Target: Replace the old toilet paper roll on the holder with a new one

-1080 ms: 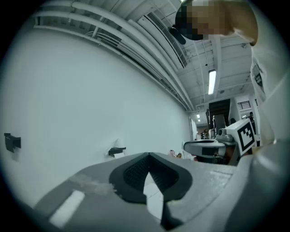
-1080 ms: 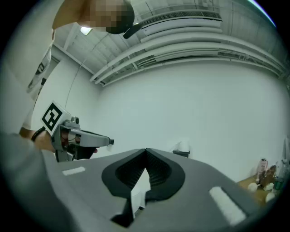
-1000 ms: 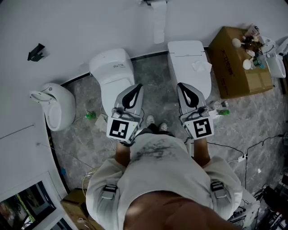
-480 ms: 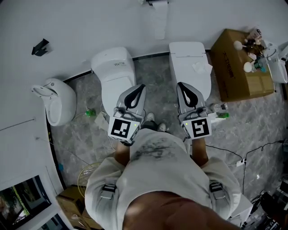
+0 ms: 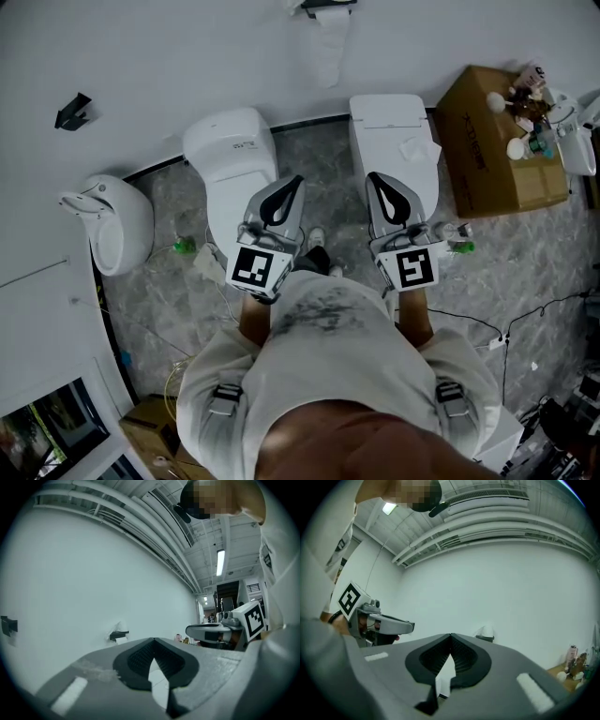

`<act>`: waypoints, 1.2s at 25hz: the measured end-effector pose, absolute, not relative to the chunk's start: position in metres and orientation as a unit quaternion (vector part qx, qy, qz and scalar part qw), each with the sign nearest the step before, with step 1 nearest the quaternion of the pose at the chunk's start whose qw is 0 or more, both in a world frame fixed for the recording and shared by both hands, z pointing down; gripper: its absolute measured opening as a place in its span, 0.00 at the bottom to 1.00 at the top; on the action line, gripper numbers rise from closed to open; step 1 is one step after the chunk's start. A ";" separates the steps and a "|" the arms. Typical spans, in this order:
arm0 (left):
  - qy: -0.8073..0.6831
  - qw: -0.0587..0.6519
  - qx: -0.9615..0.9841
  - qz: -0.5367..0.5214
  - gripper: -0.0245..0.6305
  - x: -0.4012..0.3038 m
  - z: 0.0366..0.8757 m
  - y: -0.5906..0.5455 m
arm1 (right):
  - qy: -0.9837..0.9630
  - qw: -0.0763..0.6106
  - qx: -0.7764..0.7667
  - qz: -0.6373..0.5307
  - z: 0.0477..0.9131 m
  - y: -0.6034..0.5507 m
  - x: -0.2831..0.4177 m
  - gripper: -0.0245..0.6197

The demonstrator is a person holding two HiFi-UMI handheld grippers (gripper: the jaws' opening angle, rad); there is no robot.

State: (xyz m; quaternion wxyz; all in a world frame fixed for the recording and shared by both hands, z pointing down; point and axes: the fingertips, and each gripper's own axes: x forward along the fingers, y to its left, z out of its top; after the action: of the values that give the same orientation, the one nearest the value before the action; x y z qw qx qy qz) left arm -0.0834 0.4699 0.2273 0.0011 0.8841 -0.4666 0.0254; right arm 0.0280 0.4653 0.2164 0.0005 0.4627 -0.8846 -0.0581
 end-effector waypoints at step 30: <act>-0.409 0.031 0.912 0.033 0.04 -0.126 0.257 0.282 | -0.857 0.063 0.511 -0.026 0.249 0.287 -0.016 0.04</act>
State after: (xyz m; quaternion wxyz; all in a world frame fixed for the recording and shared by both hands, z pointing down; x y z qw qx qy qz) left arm -0.1264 0.2824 0.2575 0.0311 0.9116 -0.4087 0.0326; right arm -0.0160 0.2868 0.2485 0.0631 0.5107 -0.8571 -0.0259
